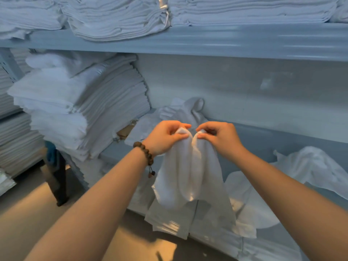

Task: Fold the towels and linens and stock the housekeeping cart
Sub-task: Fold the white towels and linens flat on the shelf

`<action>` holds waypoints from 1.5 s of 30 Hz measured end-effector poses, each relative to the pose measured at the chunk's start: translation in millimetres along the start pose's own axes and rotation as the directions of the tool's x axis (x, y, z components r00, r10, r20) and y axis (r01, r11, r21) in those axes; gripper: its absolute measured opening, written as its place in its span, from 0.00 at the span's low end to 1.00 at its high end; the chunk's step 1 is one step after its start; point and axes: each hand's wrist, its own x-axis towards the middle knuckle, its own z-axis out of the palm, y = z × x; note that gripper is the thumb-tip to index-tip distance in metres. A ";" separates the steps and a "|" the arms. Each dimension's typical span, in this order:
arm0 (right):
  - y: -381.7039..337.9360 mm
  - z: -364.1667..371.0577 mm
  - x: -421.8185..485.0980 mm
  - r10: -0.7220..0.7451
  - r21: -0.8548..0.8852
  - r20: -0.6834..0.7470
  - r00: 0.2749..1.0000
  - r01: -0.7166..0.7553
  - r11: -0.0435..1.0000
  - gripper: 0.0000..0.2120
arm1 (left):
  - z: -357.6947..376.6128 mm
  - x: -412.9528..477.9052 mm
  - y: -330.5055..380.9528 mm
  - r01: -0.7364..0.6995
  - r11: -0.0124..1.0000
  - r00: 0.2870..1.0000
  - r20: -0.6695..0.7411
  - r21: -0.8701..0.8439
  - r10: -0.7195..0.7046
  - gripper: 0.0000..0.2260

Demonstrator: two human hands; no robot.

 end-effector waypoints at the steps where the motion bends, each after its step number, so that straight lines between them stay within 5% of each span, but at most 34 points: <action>1: -0.6 4.7 -1.8 0.002 0.027 -0.016 1.000 -0.001 1.000 0.07 | 8.1 -0.6 -2.4 0.005 1.000 1.000 0.025 -0.026 -0.005 0.07; 6: 8.5 11.8 -13.7 0.101 0.150 -0.091 0.991 -0.086 0.985 0.07 | 37.9 -6.1 -15.8 0.054 0.998 0.997 0.053 -0.044 -0.051 0.06; 11: 15.5 8.5 -22.9 0.152 0.192 -0.135 0.979 -0.125 0.973 0.04 | 63.5 -9.2 -16.9 0.049 0.999 0.994 -0.100 -0.016 -0.050 0.03; 16: 20.6 -5.5 -26.7 -0.176 -0.322 -0.149 0.973 0.120 0.939 0.04 | 78.0 -8.6 -16.9 -0.073 0.981 0.970 -0.216 0.179 0.111 0.03; 18: 21.3 -11.0 -26.3 -0.175 -0.363 -0.134 0.975 0.116 0.924 0.05 | 80.1 -7.6 -15.5 -0.141 0.964 0.956 -0.222 0.227 0.193 0.03; 21: 18.1 -19.7 -23.2 0.136 -0.054 -0.131 0.982 -0.144 0.988 0.06 | 78.5 -5.4 -14.4 -0.203 0.939 0.945 -0.197 0.277 0.262 0.02; 24: 14.0 -23.3 -22.6 0.481 0.386 0.067 0.874 -0.467 0.796 0.09 | 70.6 -2.9 -13.7 -0.240 0.926 0.939 -0.173 0.293 0.298 0.02; 26: 15.4 -25.2 -22.9 0.520 0.490 0.176 0.836 -0.533 0.690 0.07 | 64.6 -0.3 -12.8 -0.250 0.925 0.945 -0.137 0.287 0.298 0.03; 29: 17.3 -33.0 -20.1 0.412 0.379 0.239 0.879 -0.475 0.794 0.11 | 56.3 2.7 -10.7 -0.235 0.944 0.961 -0.091 0.234 0.262 0.03; 33: 11.6 -38.7 -9.6 0.190 0.003 0.268 0.944 -0.199 0.980 0.11 | 47.6 6.1 -10.6 -0.204 0.961 0.976 -0.034 0.186 0.214 0.04; 36: 12.2 -38.4 -2.2 0.161 -0.134 0.202 0.966 -0.136 0.982 0.06 | 43.3 6.3 -9.2 -0.149 0.981 0.986 -0.061 0.125 0.158 0.05; 40: 20.1 -40.4 -0.5 0.221 0.166 0.051 0.974 -0.227 0.960 0.07 | 23.7 5.5 -6.3 -0.079 0.996 0.984 -0.165 -0.032 0.072 0.04; 45: 60.1 -79.3 -2.8 0.379 0.249 -0.268 0.886 -0.317 0.915 0.08 | -31.6 -0.4 -26.1 0.023 0.980 0.912 -0.397 -0.200 -0.102 0.03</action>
